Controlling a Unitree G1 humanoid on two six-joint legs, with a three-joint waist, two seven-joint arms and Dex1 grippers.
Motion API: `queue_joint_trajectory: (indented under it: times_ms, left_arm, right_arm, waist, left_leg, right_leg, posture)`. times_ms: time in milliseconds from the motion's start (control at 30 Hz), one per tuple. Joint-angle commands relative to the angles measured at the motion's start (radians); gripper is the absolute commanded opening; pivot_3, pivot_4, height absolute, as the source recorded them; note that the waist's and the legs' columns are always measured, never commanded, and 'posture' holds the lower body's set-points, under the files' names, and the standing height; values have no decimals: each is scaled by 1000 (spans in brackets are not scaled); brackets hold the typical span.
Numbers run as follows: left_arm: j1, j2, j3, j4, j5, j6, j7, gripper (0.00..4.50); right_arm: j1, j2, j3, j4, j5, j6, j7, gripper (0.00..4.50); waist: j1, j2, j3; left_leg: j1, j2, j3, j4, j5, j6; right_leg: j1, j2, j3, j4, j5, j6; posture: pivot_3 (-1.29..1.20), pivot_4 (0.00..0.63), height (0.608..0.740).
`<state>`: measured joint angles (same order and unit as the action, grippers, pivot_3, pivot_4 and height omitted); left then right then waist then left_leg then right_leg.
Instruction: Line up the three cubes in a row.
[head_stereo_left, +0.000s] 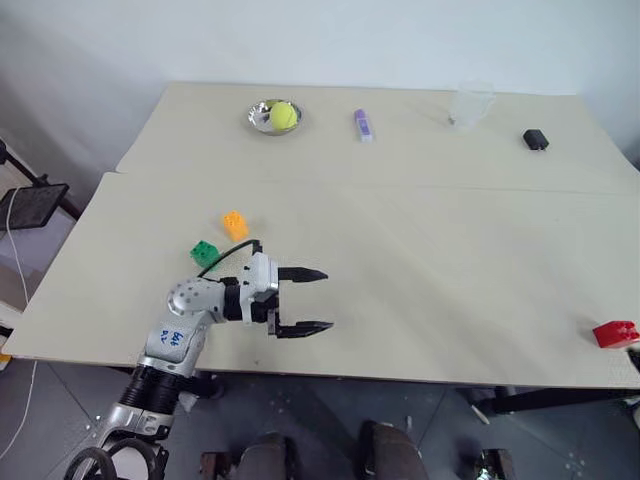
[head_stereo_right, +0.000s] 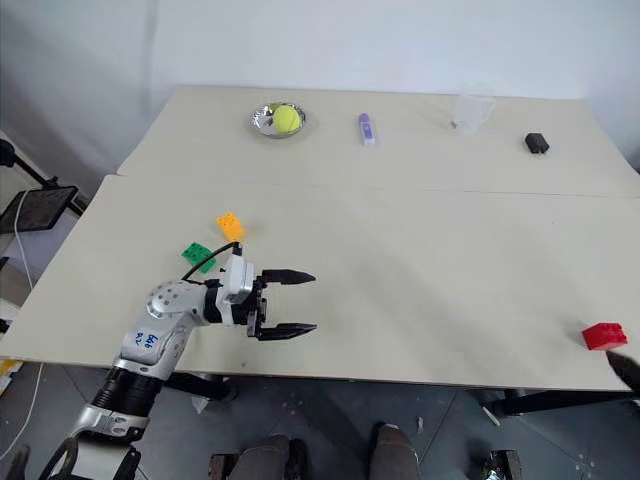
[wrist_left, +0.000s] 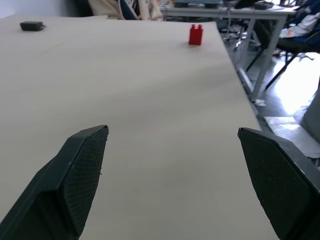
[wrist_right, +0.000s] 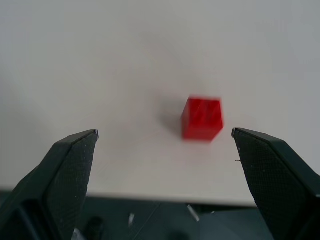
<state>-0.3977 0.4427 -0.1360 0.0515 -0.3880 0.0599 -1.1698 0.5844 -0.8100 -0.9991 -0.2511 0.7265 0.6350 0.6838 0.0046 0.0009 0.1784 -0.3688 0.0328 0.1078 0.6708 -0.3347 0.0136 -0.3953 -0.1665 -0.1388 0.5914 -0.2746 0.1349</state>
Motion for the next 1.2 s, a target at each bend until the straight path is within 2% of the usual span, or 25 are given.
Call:
queue_joint_trajectory:
  times_ms: [33, 167, 300, 633, 733, 933, 1000, 1133, 1200]
  left_arm:
    - [9, -7, 32, -71, -65, 8, -16, 4396]
    - [23, -1, 25, -109, -76, 18, -26, 4396]
    - [36, 6, 27, -140, -75, 33, -17, 4396]
    - [56, 25, 50, -179, -73, 53, 17, 4396]
    - [54, 27, 52, -182, -73, 56, 21, 4500]
    - [48, 33, 59, -182, -69, 57, 28, 4500]
    - [53, 41, 68, -184, -68, 57, 34, 4500]
    - [82, 67, 105, -199, -77, 70, 55, 4500]
    - [117, 85, 142, -228, -95, 98, 83, 4500]
  right_arm:
    - [-45, -45, 53, 61, -46, 35, -8, 4500]
    - [-139, -106, 133, 152, -90, 84, -15, 4500]
    - [-231, -145, 209, 262, -168, 43, -9, 4500]
    - [-346, -145, 298, 401, -260, -6, 19, 4500]
    - [-381, -145, 323, 438, -280, -22, 22, 3871]
    - [-435, -153, 368, 502, -321, -83, 57, 2228]
    - [-443, -170, 379, 498, -326, -90, 88, 1520]
    - [-496, -244, 451, 411, -295, -69, 231, 1513]
    - [-638, -268, 571, 267, -216, -39, 345, 1513]
  waist:
    - [18, 0, 0]
    - [24, 1, 0]
    - [20, 0, 0]
    - [18, 1, 0]
    - [18, 1, 0]
    - [18, 1, 0]
    - [17, 1, 0]
    - [10, 2, -1]
    - [-11, 2, -1]
  left_leg:
    - [-1, 0, -3, 0, 0, 0]
    - [-2, -1, -2, 3, -1, 1]
    - [-4, -1, 1, 10, -4, 4]
    - [-3, -1, 2, 10, -4, 5]
    - [-3, -1, 2, 10, -4, 5]
    - [-3, -1, 3, 10, -4, 5]
    - [-3, -1, 4, 10, -4, 5]
    - [-2, -1, 4, 10, -4, 5]
    - [-2, 0, 4, 10, -4, 4]
  right_leg:
    - [0, 0, 0, 0, 0, 0]
    - [0, 0, 0, 1, 1, 2]
    - [1, 0, 3, 0, 2, 4]
    - [1, 0, 4, 0, 2, 4]
    - [1, 0, 4, 0, 2, 4]
    - [1, 0, 5, 0, 2, 5]
    - [1, 0, 5, 0, 2, 5]
    - [1, 0, 6, 0, 3, 5]
    - [1, 1, 6, 1, 3, 5]
  posture:
    - [0, 150, 740]
    - [0, 150, 740]
    - [0, 150, 740]
    - [0, 150, 740]
    - [0, 150, 740]
    - [0, 150, 740]
    - [0, 150, 740]
    - [0, 150, 740]
    - [0, 150, 740]
